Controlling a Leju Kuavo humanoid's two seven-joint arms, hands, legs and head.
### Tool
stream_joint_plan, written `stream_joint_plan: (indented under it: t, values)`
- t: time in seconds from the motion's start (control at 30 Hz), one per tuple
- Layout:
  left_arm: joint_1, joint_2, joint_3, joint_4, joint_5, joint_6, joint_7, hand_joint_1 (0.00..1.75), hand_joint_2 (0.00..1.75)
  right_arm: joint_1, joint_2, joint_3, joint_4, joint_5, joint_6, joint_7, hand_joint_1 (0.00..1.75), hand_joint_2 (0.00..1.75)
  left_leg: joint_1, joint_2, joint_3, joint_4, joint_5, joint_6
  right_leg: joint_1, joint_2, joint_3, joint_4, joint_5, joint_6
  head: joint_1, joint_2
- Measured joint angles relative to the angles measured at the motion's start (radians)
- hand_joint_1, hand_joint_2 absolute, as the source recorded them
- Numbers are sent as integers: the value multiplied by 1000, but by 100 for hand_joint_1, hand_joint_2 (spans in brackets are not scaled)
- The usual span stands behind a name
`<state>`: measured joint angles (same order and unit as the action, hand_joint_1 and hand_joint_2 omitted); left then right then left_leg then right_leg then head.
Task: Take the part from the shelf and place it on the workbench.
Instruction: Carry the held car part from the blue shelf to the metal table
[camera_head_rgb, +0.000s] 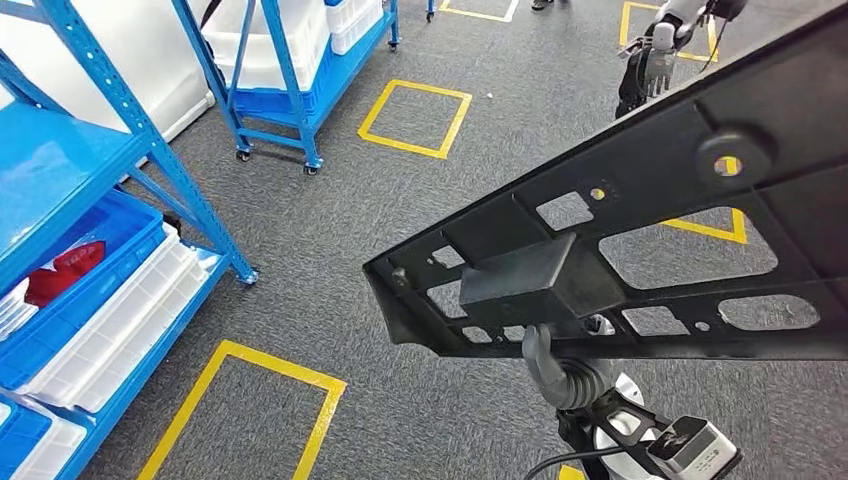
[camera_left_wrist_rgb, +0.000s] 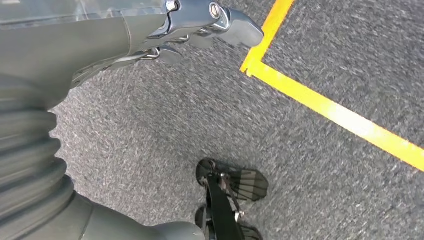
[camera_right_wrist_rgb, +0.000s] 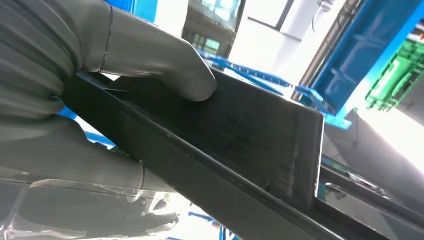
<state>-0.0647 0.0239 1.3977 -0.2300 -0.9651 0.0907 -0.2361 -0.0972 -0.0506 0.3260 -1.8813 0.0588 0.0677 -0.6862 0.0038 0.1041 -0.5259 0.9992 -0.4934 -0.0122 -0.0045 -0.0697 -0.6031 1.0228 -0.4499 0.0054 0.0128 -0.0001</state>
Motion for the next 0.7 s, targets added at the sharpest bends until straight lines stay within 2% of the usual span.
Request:
stream_joint_plan:
  t: [0.07,0.1,0.13,0.17,0.2,0.23,0.27,0.3,0.33,0.37,0.4,0.43,0.47,0.5,0.53,0.57,0.6,0.63,0.67,0.7]
  values:
    - [-3,-7,0,0,-2,2,1,0,175,6,-3,1,-4,0,2,0,175,175,2,13,5,-2,-4,-11,1,23,-2,-3,3,-10,-1,0]
    - [-4,-10,0,0,-2,3,2,0,175,9,-5,2,-7,2,2,0,175,175,5,5,6,2,-10,-16,0,33,0,-7,5,-16,-1,0]
    - [-5,-15,0,0,-3,4,5,0,175,12,-6,4,-8,5,2,0,175,175,8,-16,-1,23,-26,-20,-2,43,1,-10,8,-22,-2,0]
    - [-4,-20,0,1,-4,4,8,0,175,14,-8,7,-10,10,1,0,175,175,11,-45,-19,66,-54,-23,-5,54,3,-13,10,-28,-3,0]
    - [-2,-24,0,1,-5,3,12,0,175,17,-9,11,-10,16,-2,0,175,175,12,-72,-48,132,-89,-24,-4,65,3,-14,10,-32,-4,0]
    - [1,-28,0,1,-7,3,18,0,175,22,-10,16,-10,23,-5,0,175,175,12,-89,-85,210,-124,-24,-2,78,3,-14,10,-35,-5,0]
    - [4,-32,0,1,-8,2,25,0,175,29,-12,21,-9,28,-8,0,175,175,12,-95,-117,274,-145,-24,0,91,4,-13,10,-36,-5,0]
    - [6,-35,0,1,-9,1,31,0,175,36,-13,25,-9,32,-9,0,175,175,12,-97,-137,308,-147,-23,2,105,4,-13,10,-37,-5,0]
    - [6,-39,0,1,-12,1,38,0,175,43,-15,30,-9,35,-10,0,175,175,12,-98,-137,299,-127,-21,3,119,6,-12,10,-37,-5,0]
    - [6,-44,0,1,-16,1,45,0,175,49,-17,34,-9,37,-8,0,175,175,13,-103,-118,250,-89,-19,3,133,7,-10,9,-36,-5,0]
    - [6,-49,0,1,-21,1,51,0,175,52,-18,39,-9,39,-4,0,175,175,14,-114,-89,180,-47,-16,2,146,8,-8,8,-34,-5,0]
    - [6,-54,-1,1,-26,2,56,0,175,54,-19,45,-9,40,0,0,175,175,16,-138,-60,110,-17,-14,3,160,7,-3,7,-30,-5,0]
    - [6,-59,-1,1,-30,2,59,0,175,56,-20,50,-9,41,5,0,175,175,17,-159,-40,59,1,-12,2,172,3,0,6,-25,-5,0]
    - [6,-64,-2,1,-31,2,58,0,175,57,-21,54,-9,43,9,0,175,175,17,-175,-30,33,5,-10,1,183,-2,3,7,-19,-5,0]
    - [5,-67,-2,2,-31,2,54,0,175,60,-22,56,-10,45,12,0,175,175,16,-181,-27,23,2,-6,0,195,-6,3,9,-11,-5,0]
    - [4,-70,-2,2,-30,1,50,0,175,63,-22,58,-11,47,15,0,175,175,15,-171,-26,21,4,-1,-2,206,-10,1,12,-3,-5,0]
    - [3,-73,-2,2,-27,-1,44,0,175,67,-24,58,-14,48,17,0,175,175,15,-161,-24,16,8,6,-3,203,-11,1,12,2,-5,0]
    - [1,-75,-2,2,-25,-2,39,0,175,71,-26,59,-17,48,19,0,175,175,15,-149,-21,11,12,14,-2,182,-17,11,5,7,-3,0]
    - [0,-77,-2,2,-22,-3,35,0,175,72,-29,59,-21,48,21,0,175,175,16,-136,-20,6,15,20,-1,153,-30,39,-14,11,-2,0]
    - [1,-78,-2,2,-19,-3,32,0,175,74,-31,59,-25,47,21,0,175,175,15,-122,-19,4,16,25,-1,118,-53,91,-44,14,-1,0]
